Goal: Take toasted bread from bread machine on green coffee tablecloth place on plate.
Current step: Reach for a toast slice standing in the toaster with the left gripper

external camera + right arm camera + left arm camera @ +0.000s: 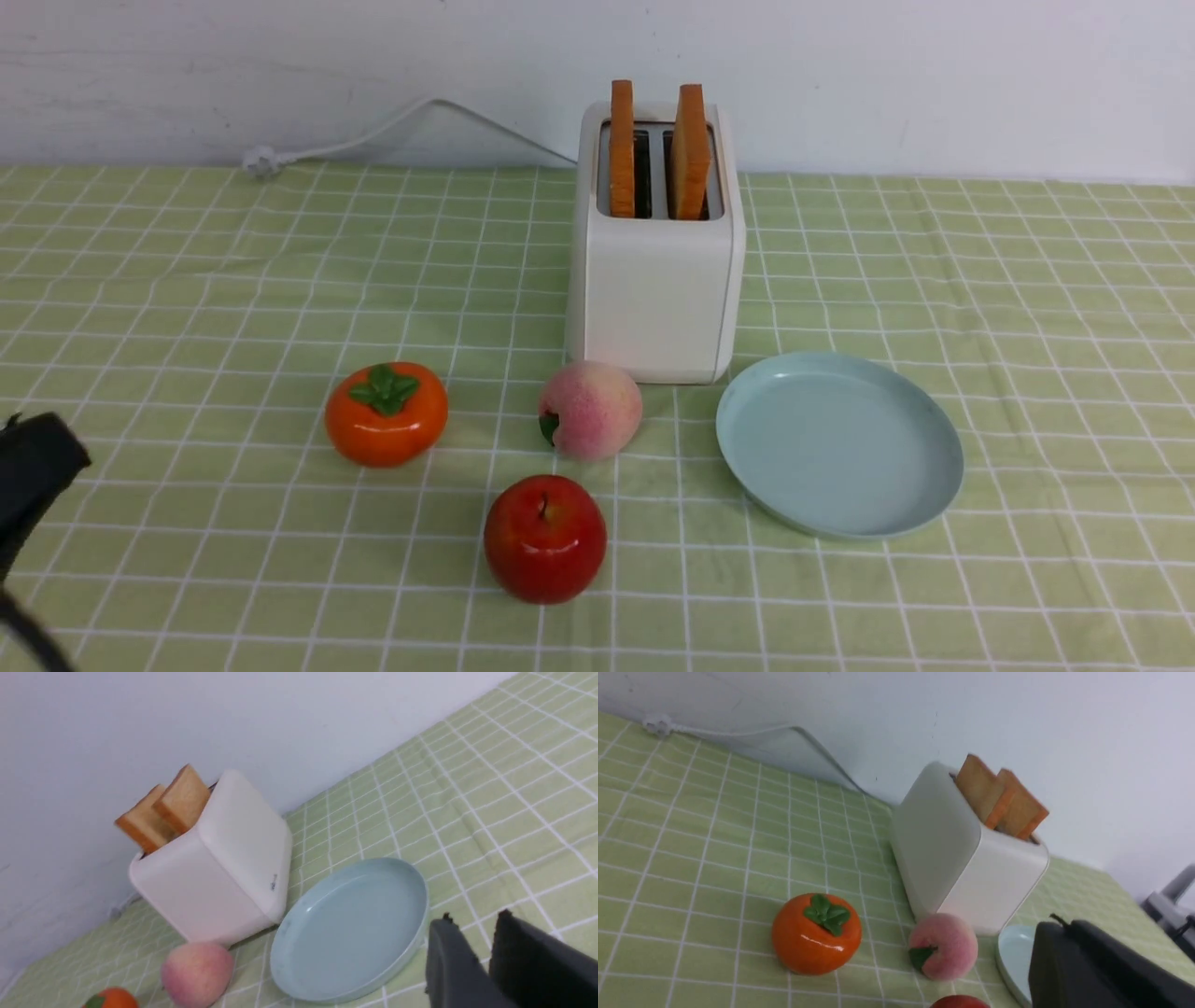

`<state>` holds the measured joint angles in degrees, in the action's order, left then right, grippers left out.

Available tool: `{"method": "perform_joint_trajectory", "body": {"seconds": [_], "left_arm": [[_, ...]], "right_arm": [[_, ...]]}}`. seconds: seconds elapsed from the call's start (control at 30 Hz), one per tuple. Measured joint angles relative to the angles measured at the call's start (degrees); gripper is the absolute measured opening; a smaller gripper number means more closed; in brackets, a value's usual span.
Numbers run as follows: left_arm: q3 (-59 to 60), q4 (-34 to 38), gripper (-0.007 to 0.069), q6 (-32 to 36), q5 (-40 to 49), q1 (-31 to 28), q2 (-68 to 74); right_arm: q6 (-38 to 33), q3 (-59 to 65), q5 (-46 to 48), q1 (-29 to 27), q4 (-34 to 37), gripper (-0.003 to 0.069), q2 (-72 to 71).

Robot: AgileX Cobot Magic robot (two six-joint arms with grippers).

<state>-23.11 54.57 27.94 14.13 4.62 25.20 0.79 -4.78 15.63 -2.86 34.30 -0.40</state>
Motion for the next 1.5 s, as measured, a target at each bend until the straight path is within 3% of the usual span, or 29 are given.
{"method": "perform_joint_trajectory", "body": {"seconds": [0.1,0.17,0.3,0.43,0.57,0.63,0.77,0.87,0.9,1.03,1.17,1.33,1.5], "left_arm": [[-3.79,0.80,-0.0013,2.43,2.35,0.00,5.69],[-9.38,2.48,-0.0013,6.18,6.50,0.00,13.35],[-16.43,5.82,-0.0013,11.01,11.24,0.05,23.13],[-22.64,7.79,-0.0013,15.90,11.49,3.74,32.41],[-27.65,7.53,-0.0013,19.39,4.37,13.83,40.72],[-30.55,7.53,-0.0013,20.97,-3.28,19.50,45.44],[-34.17,7.72,-0.0008,24.85,-12.99,24.70,52.24],[-38.28,8.30,0.0057,27.97,-15.33,26.74,58.77],[-41.38,9.26,0.0132,28.53,-15.91,27.16,63.24],[-48.48,12.14,0.0316,28.93,-20.67,27.04,70.37],[-56.40,12.89,0.0440,28.99,-22.66,26.98,77.63],[-63.69,12.71,0.0459,29.37,-25.43,27.04,84.64],[-70.96,12.16,0.0415,29.56,-28.27,26.98,91.75]], "right_arm": [[-5.62,-5.52,6.01,0.00,0.00,0.0062,1.90],[-14.85,-13.78,15.31,0.41,-0.07,0.0005,6.76],[-23.89,-23.46,25.38,0.60,-0.96,-0.0004,14.08],[-26.71,-30.75,30.17,0.77,-1.49,-0.0002,21.27],[-27.21,-35.15,31.14,2.65,-1.67,0.0000,26.81],[-27.23,-37.41,31.61,3.97,-1.67,0.0001,29.92],[-27.27,-39.76,31.89,4.74,-1.67,0.0004,33.37],[-27.83,-40.68,31.82,4.93,-1.67,0.0004,34.84],[-28.16,-40.81,31.82,4.93,-1.60,0.0005,34.86],[-28.49,-41.08,32.22,4.99,-0.96,0.0007,34.86],[-28.67,-41.08,32.97,4.99,-0.63,0.0012,34.86],[-29.31,-41.08,33.35,4.99,-0.58,0.0017,34.86],[-30.02,-41.08,33.58,4.99,-0.58,0.0022,34.86]]}}
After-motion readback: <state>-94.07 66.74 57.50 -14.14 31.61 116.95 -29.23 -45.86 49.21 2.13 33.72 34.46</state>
